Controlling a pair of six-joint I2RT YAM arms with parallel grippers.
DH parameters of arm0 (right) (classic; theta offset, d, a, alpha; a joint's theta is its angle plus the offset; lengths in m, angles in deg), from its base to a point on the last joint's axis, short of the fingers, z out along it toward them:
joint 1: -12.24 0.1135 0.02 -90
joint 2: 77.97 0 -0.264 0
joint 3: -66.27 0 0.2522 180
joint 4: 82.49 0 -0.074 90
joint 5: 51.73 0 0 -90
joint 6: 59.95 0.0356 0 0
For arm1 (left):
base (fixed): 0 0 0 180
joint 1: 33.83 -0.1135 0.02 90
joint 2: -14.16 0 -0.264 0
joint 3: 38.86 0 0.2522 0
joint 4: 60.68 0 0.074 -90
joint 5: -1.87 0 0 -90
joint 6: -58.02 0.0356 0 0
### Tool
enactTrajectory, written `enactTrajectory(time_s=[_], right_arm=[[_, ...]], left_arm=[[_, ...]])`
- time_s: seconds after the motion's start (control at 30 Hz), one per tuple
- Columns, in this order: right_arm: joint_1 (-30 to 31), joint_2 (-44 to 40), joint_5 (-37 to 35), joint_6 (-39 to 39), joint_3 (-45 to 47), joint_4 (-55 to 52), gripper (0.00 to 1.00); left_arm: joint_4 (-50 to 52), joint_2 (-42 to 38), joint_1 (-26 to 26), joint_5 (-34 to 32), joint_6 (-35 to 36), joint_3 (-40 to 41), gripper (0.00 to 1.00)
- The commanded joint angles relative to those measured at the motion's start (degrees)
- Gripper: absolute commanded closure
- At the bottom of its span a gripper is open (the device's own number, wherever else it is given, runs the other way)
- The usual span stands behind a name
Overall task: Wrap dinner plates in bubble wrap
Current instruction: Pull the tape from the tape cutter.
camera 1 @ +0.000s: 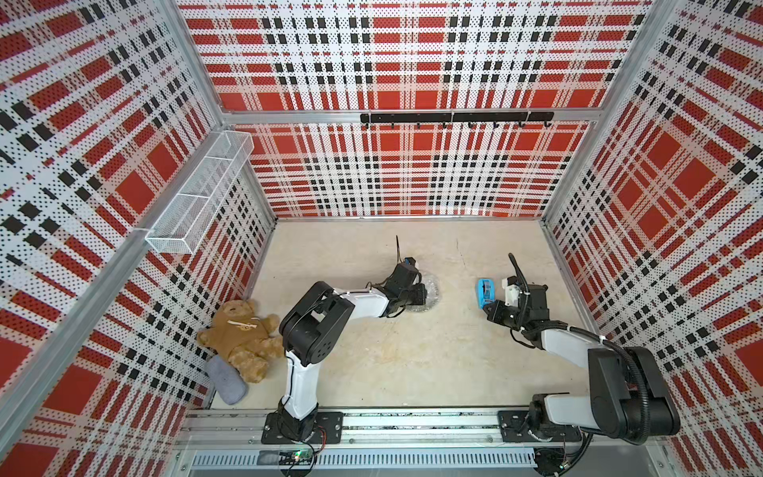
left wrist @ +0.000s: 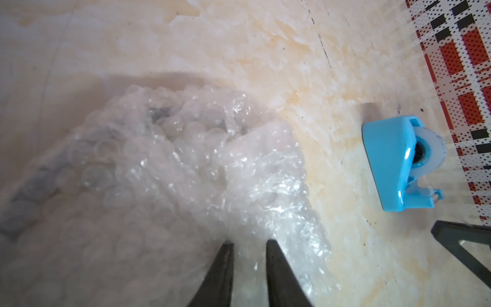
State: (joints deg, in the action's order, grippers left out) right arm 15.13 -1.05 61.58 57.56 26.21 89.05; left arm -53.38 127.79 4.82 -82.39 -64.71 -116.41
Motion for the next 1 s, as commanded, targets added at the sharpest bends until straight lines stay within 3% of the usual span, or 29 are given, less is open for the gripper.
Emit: enactTrajectory(time_s=[0.0,0.63,0.97], right_arm=[[0.29,-0.15,-0.29,-1.7,-2.42,-4.71,1.0],[0.2,1.23,-2.54,-1.03,-13.11,-13.56,1.0],[0.21,-5.05,-3.81,0.72,-12.23,-19.07,1.0]], left_arm=[[8.48,3.68,-0.29,0.0,0.42,2.58,0.73],[8.51,3.91,-0.33,0.05,0.42,2.79,0.73],[8.42,4.07,-0.33,0.29,0.39,2.69,0.73]])
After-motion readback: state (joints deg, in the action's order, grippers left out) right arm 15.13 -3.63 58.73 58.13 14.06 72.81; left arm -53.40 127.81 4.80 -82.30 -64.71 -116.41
